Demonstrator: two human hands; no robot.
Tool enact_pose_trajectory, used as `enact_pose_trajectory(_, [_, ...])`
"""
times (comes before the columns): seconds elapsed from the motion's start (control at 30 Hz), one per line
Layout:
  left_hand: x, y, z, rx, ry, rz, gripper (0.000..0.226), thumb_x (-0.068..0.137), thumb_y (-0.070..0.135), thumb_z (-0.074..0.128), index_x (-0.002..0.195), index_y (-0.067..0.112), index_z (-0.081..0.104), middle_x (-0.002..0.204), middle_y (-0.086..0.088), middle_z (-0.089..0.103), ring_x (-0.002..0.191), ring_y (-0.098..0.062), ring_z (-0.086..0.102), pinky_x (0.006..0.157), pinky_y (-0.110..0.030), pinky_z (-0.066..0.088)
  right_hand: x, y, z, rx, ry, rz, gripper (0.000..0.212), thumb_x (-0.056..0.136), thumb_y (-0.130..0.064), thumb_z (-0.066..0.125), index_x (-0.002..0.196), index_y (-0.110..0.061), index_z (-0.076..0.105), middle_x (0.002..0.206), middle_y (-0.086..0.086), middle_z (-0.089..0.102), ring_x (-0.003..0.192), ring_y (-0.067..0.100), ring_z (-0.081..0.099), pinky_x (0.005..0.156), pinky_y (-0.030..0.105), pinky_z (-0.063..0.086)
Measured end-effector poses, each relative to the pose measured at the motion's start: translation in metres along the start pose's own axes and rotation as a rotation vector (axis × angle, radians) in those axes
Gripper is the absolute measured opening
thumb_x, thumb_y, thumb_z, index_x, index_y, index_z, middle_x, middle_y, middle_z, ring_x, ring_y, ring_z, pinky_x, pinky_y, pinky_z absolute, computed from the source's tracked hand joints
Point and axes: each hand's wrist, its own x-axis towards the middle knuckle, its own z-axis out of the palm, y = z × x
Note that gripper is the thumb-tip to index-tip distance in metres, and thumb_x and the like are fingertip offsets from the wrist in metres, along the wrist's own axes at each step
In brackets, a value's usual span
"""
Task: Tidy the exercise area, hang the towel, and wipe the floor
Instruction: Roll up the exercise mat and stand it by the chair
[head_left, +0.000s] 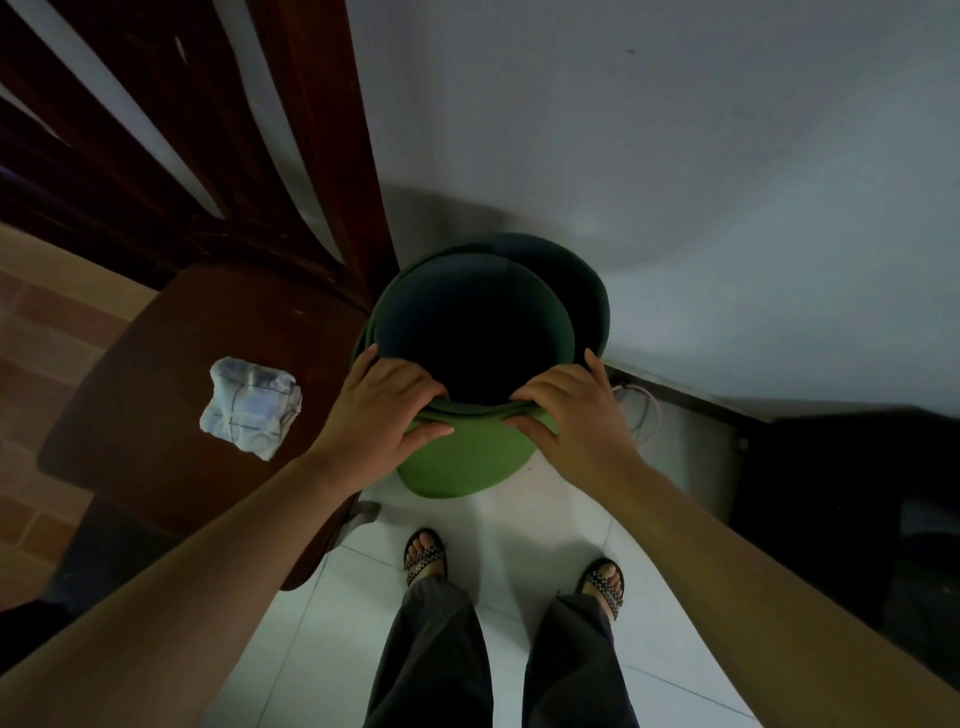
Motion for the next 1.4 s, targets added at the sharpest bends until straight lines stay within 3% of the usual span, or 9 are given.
enact_pose_trajectory(0.13, [-0.004, 0.008, 0.009, 0.018, 0.029, -0.006, 0.041, 0.084, 0.055, 0.042, 0.106, 0.023, 0.055, 0.101, 0.001, 0.062, 0.104, -0.018, 0.047, 0.105, -0.050, 0.029, -0.015, 0.003, 0.005, -0.028, 0.026, -0.006, 0.034, 0.084, -0.047, 0.047, 0.094, -0.022, 0.067, 0.091, -0.009, 0.066, 0.098, 0.014, 0.054, 0.111, 0.038, 0.014])
enact_pose_trajectory(0.27, [-0.010, 0.014, 0.010, 0.011, 0.019, 0.016, 0.049, 0.084, 0.060, 0.039, 0.107, 0.022, 0.058, 0.103, 0.000, 0.061, 0.106, -0.018, 0.046, 0.104, -0.053, 0.030, -0.021, 0.004, 0.004, -0.024, -0.004, -0.025, 0.034, 0.084, -0.048, 0.046, 0.098, -0.024, 0.066, 0.096, -0.009, 0.065, 0.103, 0.011, 0.048, 0.111, 0.038, 0.012])
enact_pose_trajectory(0.5, [-0.023, 0.024, -0.002, -0.084, -0.043, 0.020, 0.064, 0.089, 0.067, 0.022, 0.110, 0.020, 0.061, 0.113, 0.001, 0.060, 0.115, -0.018, 0.047, 0.108, -0.053, 0.023, -0.029, -0.002, -0.011, 0.012, -0.065, -0.024, 0.033, 0.078, -0.038, 0.070, 0.105, -0.020, 0.065, 0.108, -0.004, 0.064, 0.111, 0.018, 0.053, 0.112, 0.042, 0.013])
enact_pose_trajectory(0.6, [-0.034, 0.031, -0.009, -0.090, -0.085, -0.035, 0.067, 0.088, 0.067, 0.021, 0.115, 0.021, 0.060, 0.121, 0.000, 0.057, 0.122, -0.020, 0.045, 0.108, -0.054, 0.020, -0.038, -0.004, -0.016, 0.021, -0.096, 0.002, 0.035, 0.078, -0.040, 0.069, 0.106, -0.019, 0.065, 0.113, -0.003, 0.062, 0.114, 0.019, 0.051, 0.112, 0.047, 0.025])
enact_pose_trajectory(0.7, [-0.043, 0.040, -0.018, -0.131, -0.117, -0.086, 0.063, 0.087, 0.065, 0.028, 0.120, 0.021, 0.058, 0.129, -0.002, 0.054, 0.128, -0.021, 0.039, 0.109, -0.054, 0.020, -0.047, -0.008, -0.024, 0.035, -0.145, 0.042, 0.039, 0.081, -0.046, 0.063, 0.109, -0.020, 0.064, 0.119, -0.003, 0.059, 0.119, 0.019, 0.047, 0.101, 0.045, 0.039])
enact_pose_trajectory(0.9, [-0.058, 0.060, -0.039, -0.199, -0.164, -0.170, 0.064, 0.084, 0.062, 0.028, 0.129, 0.023, 0.053, 0.139, 0.002, 0.045, 0.135, -0.018, 0.034, 0.112, -0.052, 0.016, -0.060, -0.019, -0.043, 0.069, -0.170, 0.062, 0.038, 0.082, -0.044, 0.063, 0.112, -0.020, 0.063, 0.122, -0.004, 0.058, 0.120, 0.017, 0.045, 0.103, 0.043, 0.037])
enact_pose_trajectory(1.1, [-0.069, 0.080, -0.063, -0.237, -0.206, -0.224, 0.065, 0.085, 0.064, 0.023, 0.132, 0.027, 0.047, 0.141, 0.005, 0.041, 0.133, -0.015, 0.036, 0.112, -0.052, 0.023, -0.076, -0.044, -0.069, 0.117, -0.163, 0.123, 0.037, 0.083, -0.042, 0.063, 0.113, -0.020, 0.062, 0.122, -0.004, 0.057, 0.120, 0.015, 0.045, 0.104, 0.036, 0.036])
enact_pose_trajectory(1.23, [-0.075, 0.087, -0.073, -0.236, -0.239, -0.230, 0.056, 0.090, 0.057, 0.036, 0.135, 0.025, 0.045, 0.144, 0.004, 0.039, 0.135, -0.016, 0.033, 0.112, -0.049, 0.025, -0.085, -0.057, -0.078, 0.108, -0.192, 0.138, 0.037, 0.084, -0.041, 0.063, 0.115, -0.020, 0.061, 0.123, -0.005, 0.056, 0.121, 0.013, 0.044, 0.101, 0.027, 0.034])
enact_pose_trajectory(1.4, [-0.080, 0.102, -0.099, -0.246, -0.264, -0.191, 0.048, 0.094, 0.043, 0.046, 0.136, 0.021, 0.045, 0.145, 0.000, 0.039, 0.136, -0.016, 0.032, 0.108, -0.040, 0.028, -0.097, -0.077, -0.096, 0.141, -0.209, 0.194, 0.039, 0.084, -0.042, 0.063, 0.117, -0.022, 0.059, 0.125, -0.005, 0.055, 0.121, 0.013, 0.045, 0.101, 0.028, 0.036])
